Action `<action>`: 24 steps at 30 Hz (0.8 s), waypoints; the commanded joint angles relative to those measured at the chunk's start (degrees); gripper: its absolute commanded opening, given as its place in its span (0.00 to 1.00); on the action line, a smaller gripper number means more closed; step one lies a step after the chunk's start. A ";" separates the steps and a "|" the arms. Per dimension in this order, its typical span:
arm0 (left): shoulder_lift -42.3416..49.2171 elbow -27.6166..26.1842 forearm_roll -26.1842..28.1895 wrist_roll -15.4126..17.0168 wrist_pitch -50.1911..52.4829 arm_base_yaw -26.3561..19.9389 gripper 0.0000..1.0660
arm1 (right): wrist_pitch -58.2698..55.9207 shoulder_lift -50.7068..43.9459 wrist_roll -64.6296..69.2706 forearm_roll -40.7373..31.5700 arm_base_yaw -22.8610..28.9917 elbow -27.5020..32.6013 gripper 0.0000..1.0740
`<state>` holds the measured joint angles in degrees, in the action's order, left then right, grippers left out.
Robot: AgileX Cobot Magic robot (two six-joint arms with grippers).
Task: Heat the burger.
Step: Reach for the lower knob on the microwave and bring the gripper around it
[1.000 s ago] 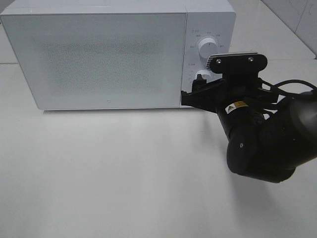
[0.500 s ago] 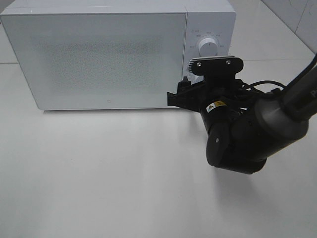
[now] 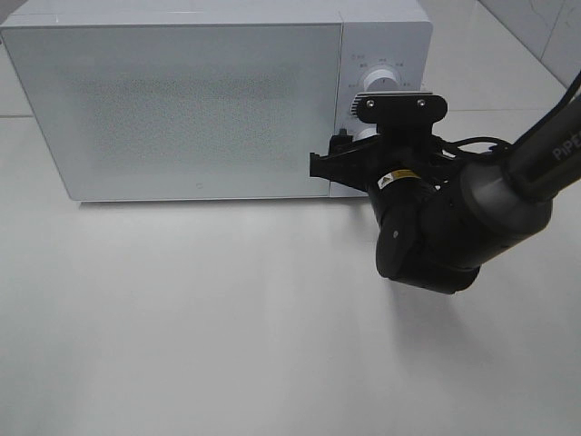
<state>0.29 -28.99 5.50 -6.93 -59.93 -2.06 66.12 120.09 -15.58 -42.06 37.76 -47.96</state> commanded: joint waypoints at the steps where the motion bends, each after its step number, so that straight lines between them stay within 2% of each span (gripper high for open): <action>1: 1.20 0.23 0.11 -0.23 0.52 0.00 0.94 | -0.80 0.63 0.34 1.89 -0.69 -1.09 0.71; 24: 1.20 0.23 0.11 -0.23 0.52 0.00 0.94 | 1.26 0.11 -3.38 0.97 0.63 -1.72 0.71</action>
<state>0.29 -28.99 5.50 -6.93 -59.93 -2.06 65.09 121.30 -17.13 -41.65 38.10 -48.87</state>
